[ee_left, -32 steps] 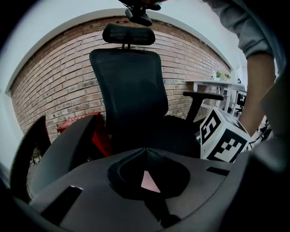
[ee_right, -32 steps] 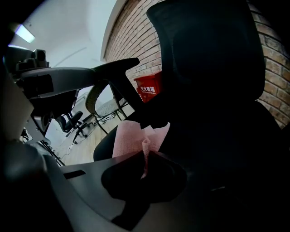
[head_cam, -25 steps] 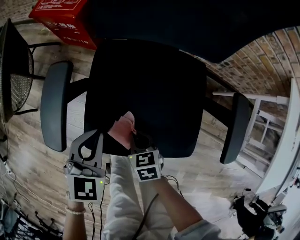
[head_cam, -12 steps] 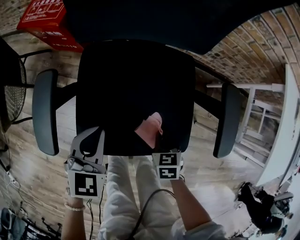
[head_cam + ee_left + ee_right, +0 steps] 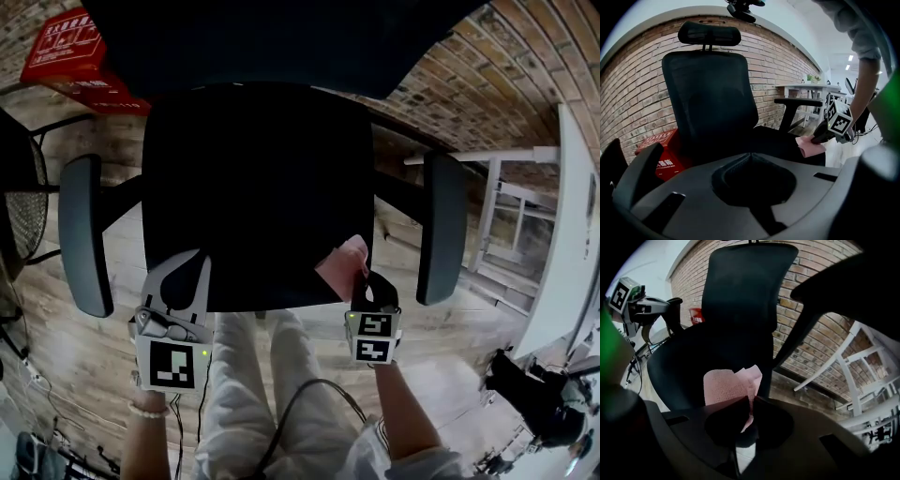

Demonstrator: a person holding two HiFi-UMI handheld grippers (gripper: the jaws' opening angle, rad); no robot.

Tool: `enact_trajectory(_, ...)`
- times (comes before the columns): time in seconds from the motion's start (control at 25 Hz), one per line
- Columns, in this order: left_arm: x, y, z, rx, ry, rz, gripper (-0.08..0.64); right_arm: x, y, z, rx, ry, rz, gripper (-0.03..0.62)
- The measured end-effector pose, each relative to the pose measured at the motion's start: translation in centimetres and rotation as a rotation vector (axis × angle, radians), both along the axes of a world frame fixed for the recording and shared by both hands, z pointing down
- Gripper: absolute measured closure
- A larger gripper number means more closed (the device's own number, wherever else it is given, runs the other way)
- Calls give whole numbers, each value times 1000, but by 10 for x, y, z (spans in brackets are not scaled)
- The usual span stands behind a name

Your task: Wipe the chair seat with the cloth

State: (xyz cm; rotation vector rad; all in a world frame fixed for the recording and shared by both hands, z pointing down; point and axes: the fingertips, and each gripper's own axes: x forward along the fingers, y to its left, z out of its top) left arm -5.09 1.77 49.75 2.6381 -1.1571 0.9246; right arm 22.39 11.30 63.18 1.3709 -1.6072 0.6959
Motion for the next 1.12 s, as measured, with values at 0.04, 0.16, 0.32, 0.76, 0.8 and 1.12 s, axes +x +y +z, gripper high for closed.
enact_trajectory(0.04,2,0,-1,1,1,6,541,7,4,-1,-4,6,17,543)
enact_trajectory(0.16,5,-2,-3,4,1,17,541,17,13,0,-18,11,58,542)
enact_trajectory(0.32,6,-5,-5,12,1,26,541,14,22,4,-33,0,79,543)
enact_trajectory(0.76,-10,-9,-4,13,5,5,541,-57,39,13,-75,-119,32,543)
enact_trajectory(0.8,-11,-9,-5,16,4,6,541,-69,41,15,-82,-131,10,543)
enact_trajectory(1.12,-32,-5,-18,20,-14,13,541,-173,43,26,-113,-267,-177,543)
